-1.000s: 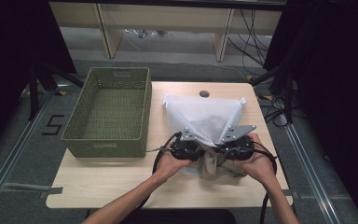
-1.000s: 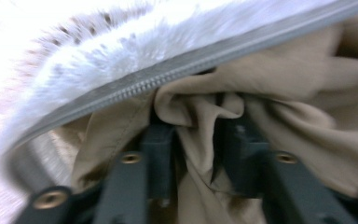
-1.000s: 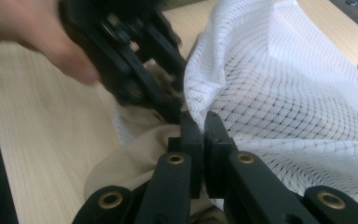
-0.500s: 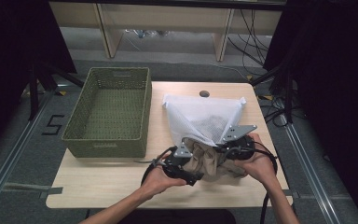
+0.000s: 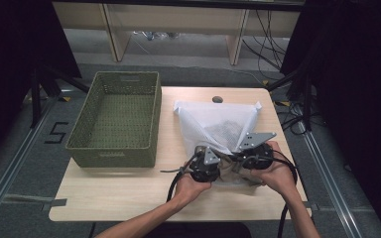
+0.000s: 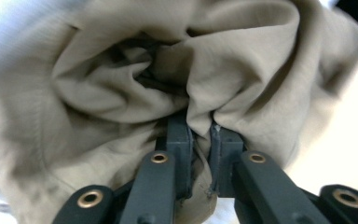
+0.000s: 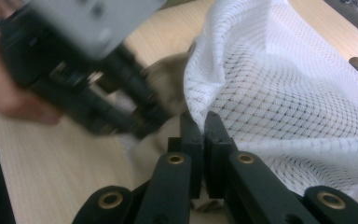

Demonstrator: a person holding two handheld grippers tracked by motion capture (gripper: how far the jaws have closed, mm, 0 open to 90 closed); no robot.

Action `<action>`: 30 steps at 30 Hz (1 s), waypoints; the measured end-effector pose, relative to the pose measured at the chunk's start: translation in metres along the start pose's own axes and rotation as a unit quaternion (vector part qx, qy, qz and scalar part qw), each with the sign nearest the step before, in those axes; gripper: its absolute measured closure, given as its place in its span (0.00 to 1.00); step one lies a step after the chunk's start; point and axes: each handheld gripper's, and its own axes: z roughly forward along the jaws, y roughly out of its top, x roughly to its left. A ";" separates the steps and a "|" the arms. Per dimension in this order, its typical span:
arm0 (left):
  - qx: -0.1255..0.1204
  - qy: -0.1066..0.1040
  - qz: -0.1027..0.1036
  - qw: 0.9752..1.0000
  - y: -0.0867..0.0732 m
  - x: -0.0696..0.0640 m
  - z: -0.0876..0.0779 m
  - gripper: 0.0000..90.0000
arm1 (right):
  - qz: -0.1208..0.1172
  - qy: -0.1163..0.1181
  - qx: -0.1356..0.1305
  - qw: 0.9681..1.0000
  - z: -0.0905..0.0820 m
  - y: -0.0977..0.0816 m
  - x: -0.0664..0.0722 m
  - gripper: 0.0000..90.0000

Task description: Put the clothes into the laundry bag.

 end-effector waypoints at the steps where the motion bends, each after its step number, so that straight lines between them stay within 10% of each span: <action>1: 0.000 0.000 0.000 1.000 0.000 0.000 0.000 0.91 | 0.009 -0.003 -0.006 1.000 -0.001 0.000 0.001 1.00; 9: 0.000 -0.001 -0.056 0.998 -0.012 0.023 0.016 0.79 | 0.004 0.013 0.016 1.000 0.012 -0.003 0.008 1.00; 18: 0.024 -0.021 -0.034 0.999 -0.024 0.019 -0.012 0.43 | 0.007 0.010 0.016 1.000 0.014 -0.009 0.003 1.00; 24: 0.029 -0.033 0.014 0.999 -0.018 0.009 0.001 0.77 | 0.006 0.010 0.018 1.000 0.014 -0.008 0.005 1.00; 30: 0.019 -0.021 -0.005 1.000 -0.002 0.017 0.012 0.95 | 0.009 0.019 0.017 1.000 0.013 -0.007 0.006 1.00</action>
